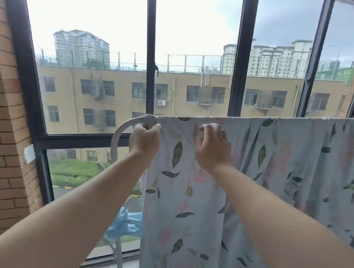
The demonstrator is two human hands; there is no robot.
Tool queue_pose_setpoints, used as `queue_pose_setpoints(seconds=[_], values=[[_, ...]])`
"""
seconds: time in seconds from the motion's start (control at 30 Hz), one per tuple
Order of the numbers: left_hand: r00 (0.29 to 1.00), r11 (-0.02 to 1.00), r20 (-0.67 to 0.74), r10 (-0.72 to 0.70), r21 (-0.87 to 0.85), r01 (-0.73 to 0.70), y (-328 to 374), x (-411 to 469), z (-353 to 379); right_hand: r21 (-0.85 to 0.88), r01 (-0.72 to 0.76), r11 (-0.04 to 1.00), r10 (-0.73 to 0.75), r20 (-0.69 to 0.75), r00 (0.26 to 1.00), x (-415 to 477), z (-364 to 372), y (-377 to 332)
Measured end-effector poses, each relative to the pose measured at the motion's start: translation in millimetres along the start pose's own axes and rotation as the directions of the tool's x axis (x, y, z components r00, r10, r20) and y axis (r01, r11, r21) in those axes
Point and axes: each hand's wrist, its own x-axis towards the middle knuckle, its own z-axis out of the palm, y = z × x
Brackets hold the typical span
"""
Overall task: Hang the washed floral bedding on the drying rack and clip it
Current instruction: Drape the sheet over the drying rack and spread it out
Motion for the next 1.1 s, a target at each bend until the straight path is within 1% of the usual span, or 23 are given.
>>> queue_pose_setpoints(seconds=[0.1, 0.17, 0.23, 0.27, 0.3, 0.37, 0.43, 0.47, 0.5, 0.53, 0.57, 0.6, 0.63, 0.7, 0.77, 0.8, 0.83, 0.87, 0.93, 1.0, 1.07, 1.1], values=[[0.998, 0.998, -0.012, -0.059, -0.018, 0.058, 15, 5, 6, -0.074, 0.09, 0.993, -0.083, 0.103, 0.991, 27, 1, -6], [0.994, 0.994, 0.023, -0.111, -0.021, 0.112, 25, 7, 5, -0.043, 0.133, 0.99, -0.125, 0.142, 0.982, 40, 5, -11], [0.979, 0.981, 0.074, -0.19, -0.031, 0.193, 32, 10, 4, 0.007, 0.144, 0.99, -0.143, 0.162, 0.976, 47, 7, -15], [0.973, 0.975, 0.076, -0.216, -0.042, 0.22, 34, 12, 6, 0.026, 0.133, 0.991, -0.136, 0.177, 0.975, 51, 8, -16], [0.97, 0.969, 0.046, -0.238, -0.056, 0.24, 37, 12, 6, 0.035, 0.115, 0.993, -0.12, 0.199, 0.973, 54, 9, -17], [0.98, 0.984, -0.089, -0.177, -0.042, 0.174, 44, 19, 8, 0.046, 0.093, 0.995, -0.101, 0.235, 0.967, 62, 8, -14], [0.979, 0.996, -0.198, -0.039, 0.073, 0.054, 45, 32, 1, 0.05, 0.09, 0.995, -0.1, 0.238, 0.966, 68, 8, -10], [0.969, 0.993, -0.245, 0.009, 0.12, 0.022, 43, 38, -4, 0.046, 0.092, 0.995, -0.1, 0.231, 0.968, 71, 9, -8], [0.954, 0.988, -0.299, 0.026, 0.152, 0.021, 39, 42, -10, 0.039, 0.088, 0.995, -0.095, 0.222, 0.97, 74, 9, -6], [0.937, 0.987, -0.349, 0.027, 0.156, 0.03, 34, 45, -16, 0.033, 0.083, 0.996, -0.088, 0.217, 0.972, 76, 9, -4], [0.918, 0.997, -0.397, 0.014, 0.079, 0.019, 31, 44, -20, 0.028, 0.081, 0.996, -0.085, 0.206, 0.975, 77, 10, -2], [0.894, 0.999, -0.448, -0.021, -0.034, 0.007, 26, 47, -26, 0.025, 0.086, 0.996, -0.09, 0.196, 0.976, 78, 11, -2], [0.856, 0.992, -0.515, -0.054, -0.125, -0.013, 23, 47, -31, 0.028, 0.097, 0.995, -0.101, 0.191, 0.976, 79, 12, -2], [0.743, 0.969, -0.656, -0.135, -0.246, -0.04, 13, 50, -42, 0.053, 0.121, 0.991, -0.128, 0.177, 0.976, 81, 11, 0], [0.63, 0.935, -0.728, -0.27, -0.355, -0.009, 2, 55, -55, 0.072, 0.127, 0.989, -0.137, 0.148, 0.979, 83, 12, 3], [0.597, 0.923, -0.737, -0.318, -0.385, 0.018, 1, 50, -58, 0.064, 0.121, 0.991, -0.129, 0.139, 0.982, 85, 12, 6], [0.599, 0.912, -0.717, -0.357, -0.407, 0.056, -1, 47, -59, 0.05, 0.108, 0.993, -0.114, 0.133, 0.985, 87, 11, 10], [0.625, 0.909, -0.687, -0.37, -0.407, 0.091, -2, 44, -59, 0.037, 0.095, 0.995, -0.099, 0.135, 0.986, 90, 12, 14], [0.708, 0.919, -0.603, -0.368, -0.353, 0.177, 7, 34, -56, -0.004, 0.088, 0.996, -0.086, 0.141, 0.986, 92, 14, 17], [0.773, 0.914, -0.497, -0.395, -0.295, 0.278, 6, 41, -61, -0.034, 0.089, 0.995, -0.082, 0.161, 0.983, 93, 16, 14], [0.803, 0.897, -0.411, -0.43, -0.296, 0.329, -15, 63, -75, -0.052, 0.095, 0.994, -0.084, 0.191, 0.978, 92, 17, 10], [0.816, 0.908, -0.405, -0.412, -0.257, 0.331, -28, 70, -81, -0.059, 0.1, 0.993, -0.086, 0.203, 0.975, 92, 17, 8]])
